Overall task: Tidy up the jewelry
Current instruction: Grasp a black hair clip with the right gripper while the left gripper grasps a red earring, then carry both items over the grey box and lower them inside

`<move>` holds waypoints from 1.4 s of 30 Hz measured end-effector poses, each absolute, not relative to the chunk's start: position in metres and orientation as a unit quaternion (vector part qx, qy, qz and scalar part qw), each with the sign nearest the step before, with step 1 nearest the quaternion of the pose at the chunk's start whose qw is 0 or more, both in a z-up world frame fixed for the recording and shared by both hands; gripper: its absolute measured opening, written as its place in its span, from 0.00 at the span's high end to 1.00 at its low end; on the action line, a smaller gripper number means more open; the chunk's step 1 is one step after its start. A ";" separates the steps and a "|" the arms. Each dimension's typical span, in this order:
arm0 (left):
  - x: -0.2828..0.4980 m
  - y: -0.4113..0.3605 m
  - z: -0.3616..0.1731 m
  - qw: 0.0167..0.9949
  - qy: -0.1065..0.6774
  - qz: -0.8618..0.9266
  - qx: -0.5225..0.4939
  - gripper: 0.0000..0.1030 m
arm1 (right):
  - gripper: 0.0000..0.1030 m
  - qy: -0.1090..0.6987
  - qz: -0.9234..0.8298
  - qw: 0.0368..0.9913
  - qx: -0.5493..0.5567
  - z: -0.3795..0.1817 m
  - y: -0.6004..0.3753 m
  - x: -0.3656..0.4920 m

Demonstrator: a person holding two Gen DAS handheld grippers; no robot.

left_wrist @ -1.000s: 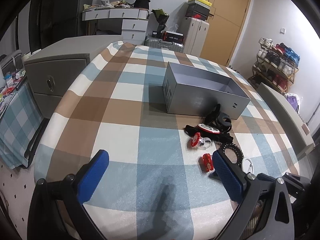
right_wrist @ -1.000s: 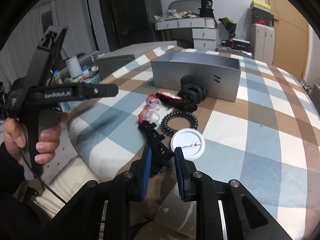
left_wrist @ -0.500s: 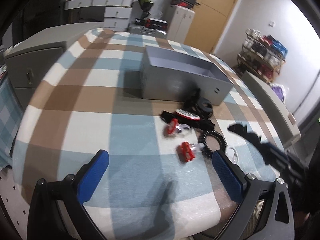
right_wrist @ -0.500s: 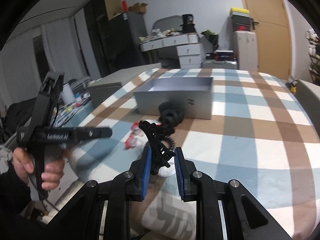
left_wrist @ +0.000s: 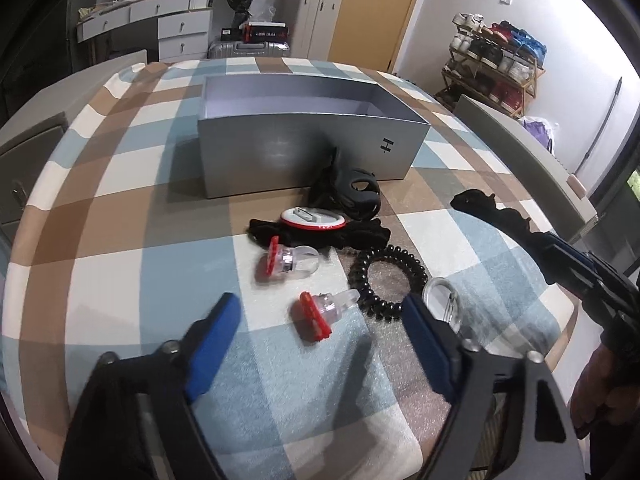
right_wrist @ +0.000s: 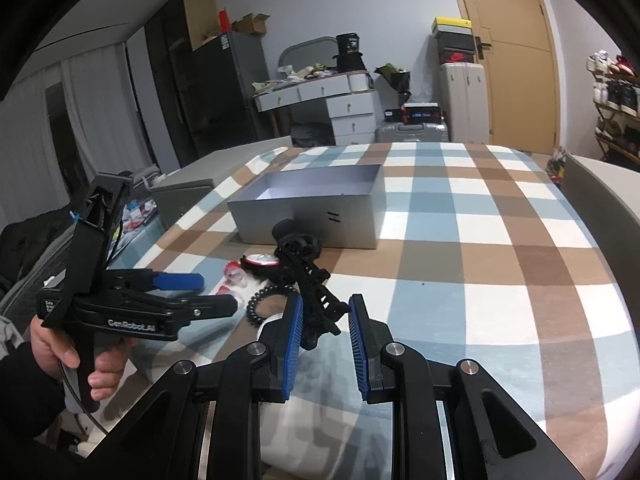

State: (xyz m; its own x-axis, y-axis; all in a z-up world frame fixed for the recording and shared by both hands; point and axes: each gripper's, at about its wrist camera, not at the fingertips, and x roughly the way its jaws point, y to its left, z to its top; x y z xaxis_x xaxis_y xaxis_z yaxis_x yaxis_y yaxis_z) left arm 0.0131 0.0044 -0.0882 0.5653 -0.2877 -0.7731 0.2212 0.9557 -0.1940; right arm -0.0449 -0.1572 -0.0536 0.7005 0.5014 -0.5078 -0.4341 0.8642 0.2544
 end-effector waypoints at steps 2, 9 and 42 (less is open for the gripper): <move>0.014 0.005 -0.089 0.881 0.449 -0.146 -0.037 0.37 | 0.78 0.294 0.254 0.919 0.061 -0.054 -0.158 -0.045; 0.014 0.006 -0.089 0.881 0.452 -0.141 -0.023 0.83 | 0.78 0.295 0.259 0.918 0.057 -0.053 -0.153 -0.048; 0.061 0.033 -0.012 0.928 0.348 -0.125 -0.039 0.83 | 0.78 0.258 0.322 0.907 0.084 0.007 -0.131 0.017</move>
State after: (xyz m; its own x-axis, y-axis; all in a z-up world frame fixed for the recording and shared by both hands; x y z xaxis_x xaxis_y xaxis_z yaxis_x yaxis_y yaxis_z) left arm 0.0610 0.0327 -0.0118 0.7271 -0.2596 -0.6356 0.2049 0.9656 -0.1601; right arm 0.0169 -0.1307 0.0068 0.6585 0.6283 -0.4143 -0.5410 0.7779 0.3198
